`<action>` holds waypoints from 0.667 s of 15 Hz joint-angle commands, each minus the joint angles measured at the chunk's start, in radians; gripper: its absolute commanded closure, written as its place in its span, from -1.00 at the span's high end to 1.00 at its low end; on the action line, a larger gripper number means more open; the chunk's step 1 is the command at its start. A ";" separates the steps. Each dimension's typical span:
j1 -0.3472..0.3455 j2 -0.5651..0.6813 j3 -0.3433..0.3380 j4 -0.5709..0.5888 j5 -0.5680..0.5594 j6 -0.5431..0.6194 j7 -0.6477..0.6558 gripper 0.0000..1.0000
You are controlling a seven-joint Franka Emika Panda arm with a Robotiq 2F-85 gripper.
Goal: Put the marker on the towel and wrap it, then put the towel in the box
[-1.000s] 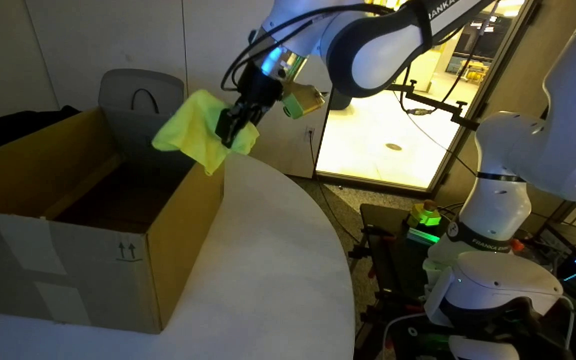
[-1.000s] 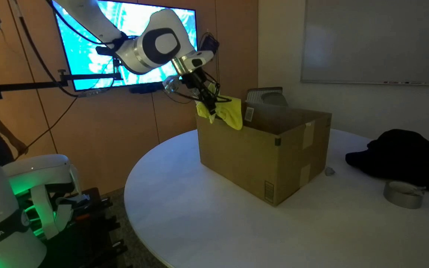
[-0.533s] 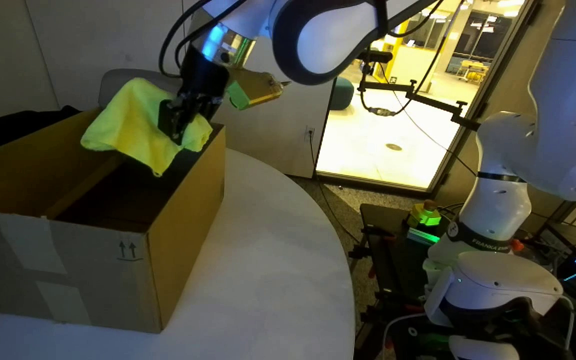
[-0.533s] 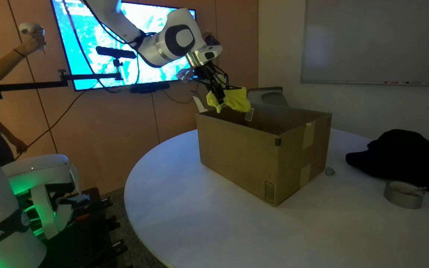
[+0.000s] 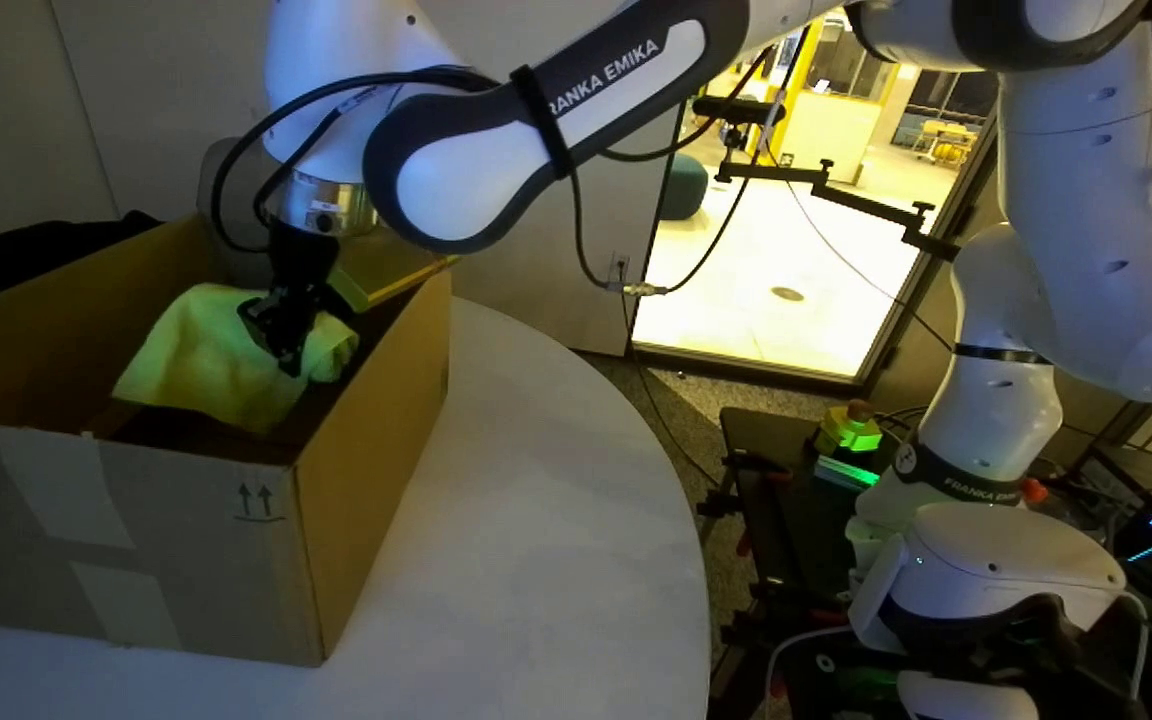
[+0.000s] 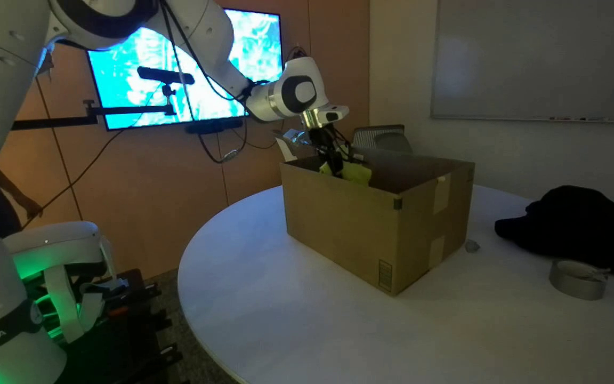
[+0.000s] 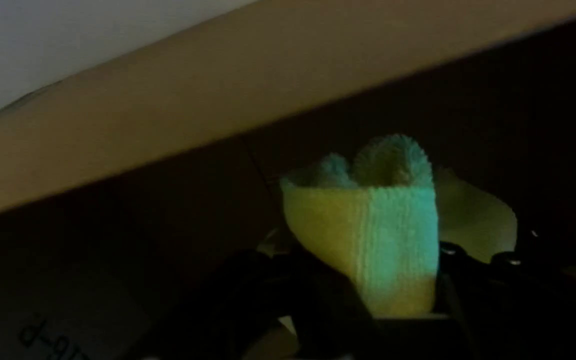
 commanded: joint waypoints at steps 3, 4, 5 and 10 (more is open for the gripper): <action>-0.011 0.043 -0.028 0.128 0.060 -0.102 -0.088 0.74; -0.019 0.002 -0.026 0.089 0.068 -0.099 -0.115 0.90; -0.024 -0.034 -0.026 0.056 0.071 -0.096 -0.135 0.98; -0.085 -0.287 0.008 -0.169 0.139 -0.165 -0.316 1.00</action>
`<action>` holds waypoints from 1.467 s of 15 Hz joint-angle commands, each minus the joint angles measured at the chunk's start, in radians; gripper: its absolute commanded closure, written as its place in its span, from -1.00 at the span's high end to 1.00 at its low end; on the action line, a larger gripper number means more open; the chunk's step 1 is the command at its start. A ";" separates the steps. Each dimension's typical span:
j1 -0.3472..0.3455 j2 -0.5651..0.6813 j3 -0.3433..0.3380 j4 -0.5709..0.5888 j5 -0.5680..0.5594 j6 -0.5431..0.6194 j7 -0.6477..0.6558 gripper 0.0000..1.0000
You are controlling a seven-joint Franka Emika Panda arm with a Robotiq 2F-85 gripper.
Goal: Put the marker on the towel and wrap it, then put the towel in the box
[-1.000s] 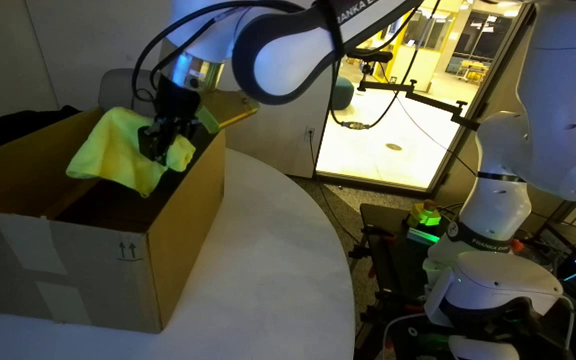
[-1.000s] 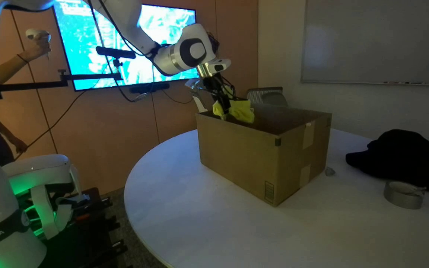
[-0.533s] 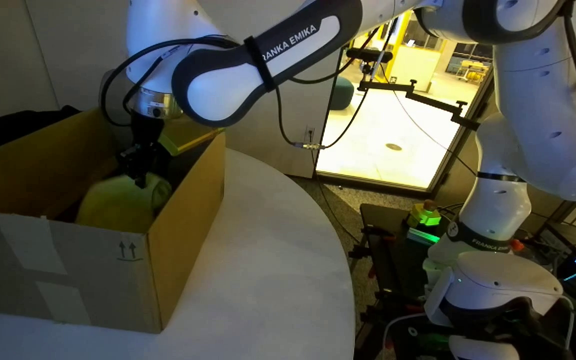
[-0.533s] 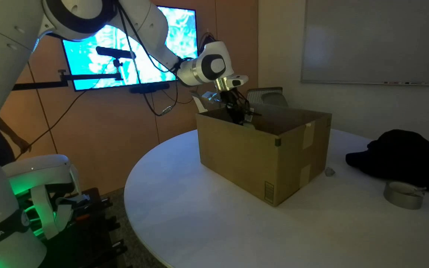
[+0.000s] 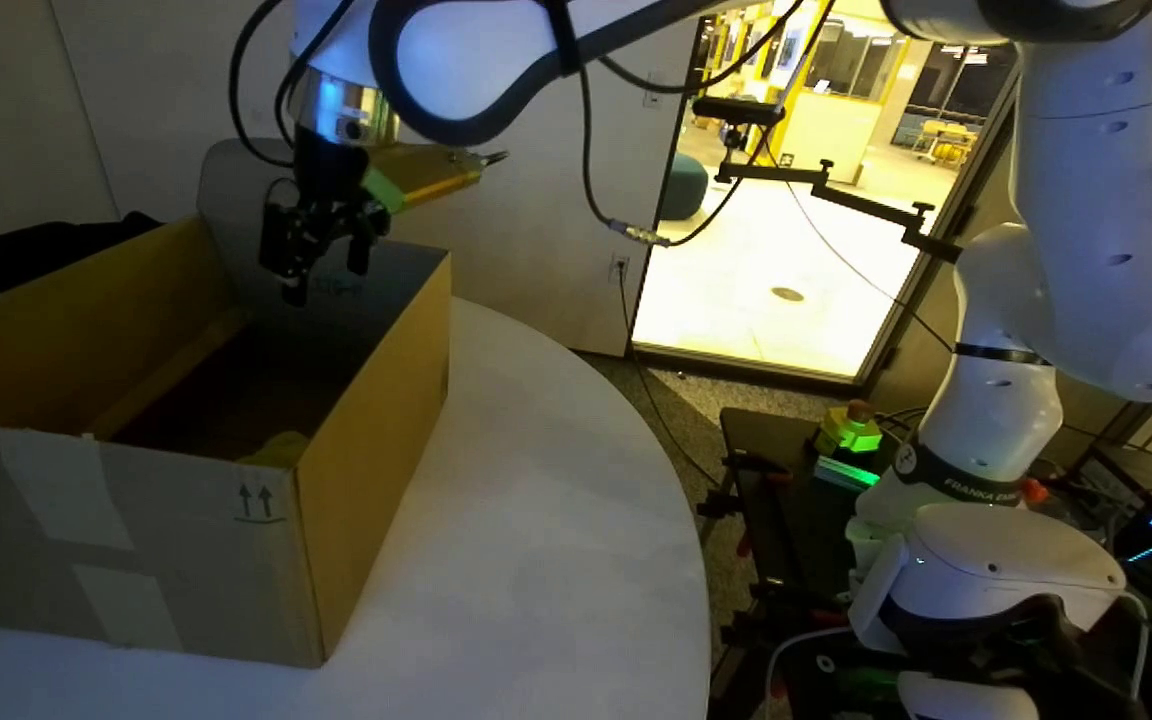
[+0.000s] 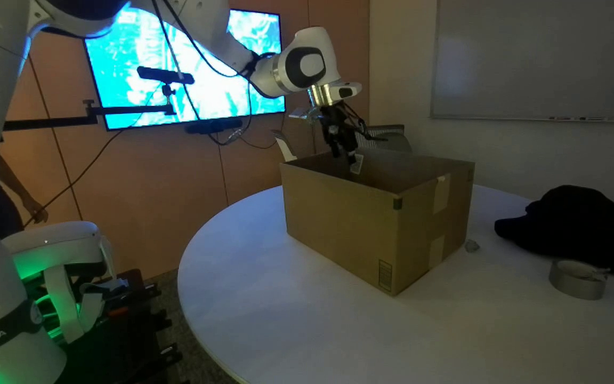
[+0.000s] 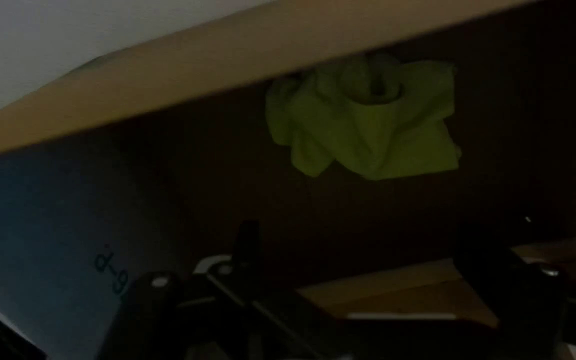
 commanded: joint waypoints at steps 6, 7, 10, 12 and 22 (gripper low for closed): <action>-0.085 -0.497 0.027 -0.452 0.140 -0.235 -0.249 1.00; -0.090 -0.549 0.025 -0.501 0.148 -0.261 -0.255 1.00; -0.103 -0.713 0.018 -0.658 0.162 -0.318 -0.267 1.00; -0.109 -0.825 0.013 -0.767 0.168 -0.336 -0.283 1.00; -0.130 -1.005 0.007 -0.968 0.145 -0.342 -0.304 1.00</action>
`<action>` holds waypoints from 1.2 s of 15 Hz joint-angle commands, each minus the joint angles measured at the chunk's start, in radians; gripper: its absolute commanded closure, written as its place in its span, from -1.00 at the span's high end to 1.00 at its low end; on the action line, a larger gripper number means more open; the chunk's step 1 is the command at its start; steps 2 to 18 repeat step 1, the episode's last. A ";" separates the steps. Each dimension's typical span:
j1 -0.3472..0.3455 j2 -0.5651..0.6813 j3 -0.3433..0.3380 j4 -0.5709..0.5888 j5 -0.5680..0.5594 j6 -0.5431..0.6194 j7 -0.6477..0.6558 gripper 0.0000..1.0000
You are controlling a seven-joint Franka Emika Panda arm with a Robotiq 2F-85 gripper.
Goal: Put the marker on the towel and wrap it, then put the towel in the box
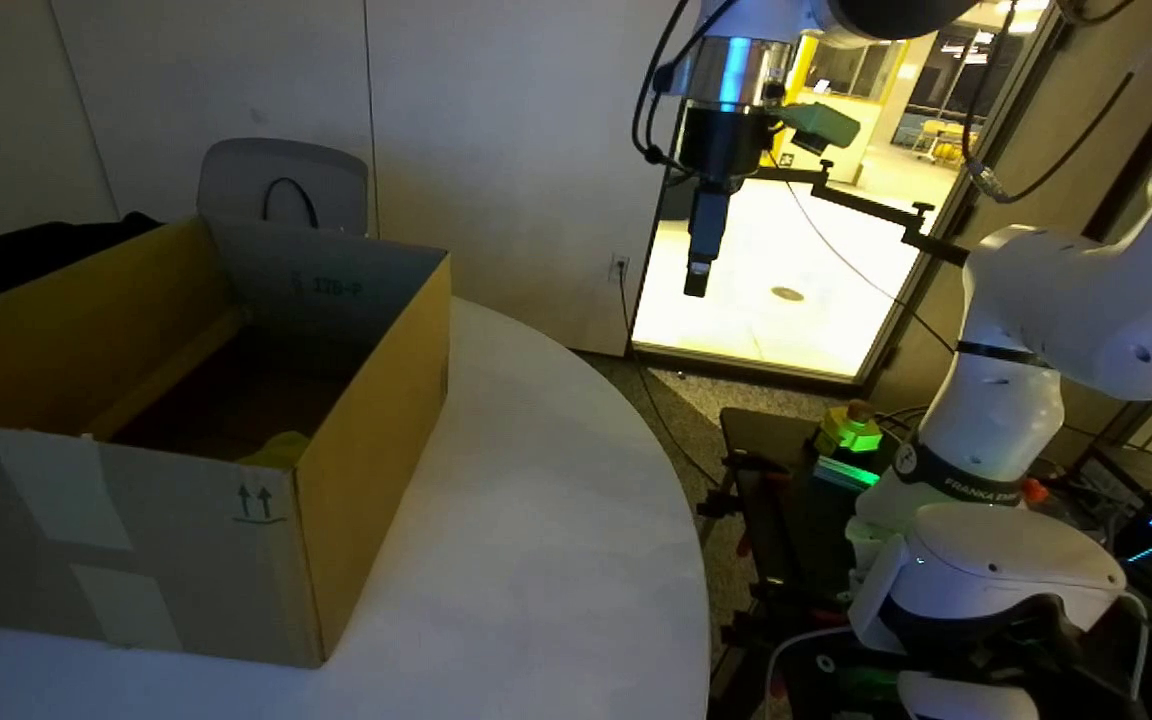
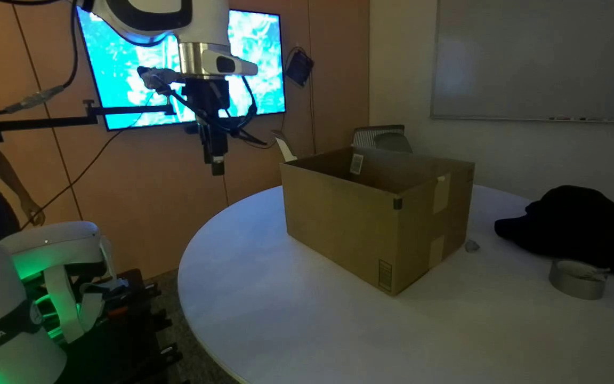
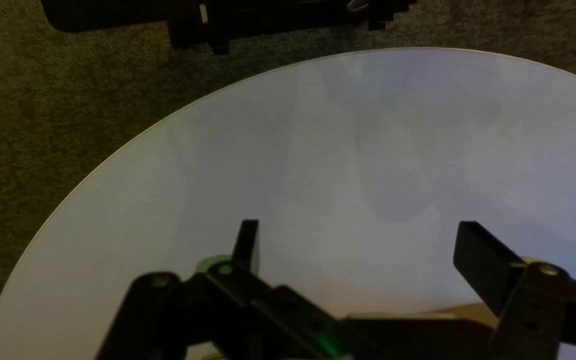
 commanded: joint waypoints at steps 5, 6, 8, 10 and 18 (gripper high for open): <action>-0.013 -0.001 0.011 0.000 0.006 -0.003 -0.006 1.00; -0.013 -0.001 0.011 0.000 0.006 -0.003 -0.006 1.00; -0.013 -0.001 0.011 0.000 0.006 -0.003 -0.006 1.00; -0.013 -0.001 0.011 0.000 0.006 -0.003 -0.006 1.00; -0.013 -0.001 0.011 0.000 0.006 -0.003 -0.006 1.00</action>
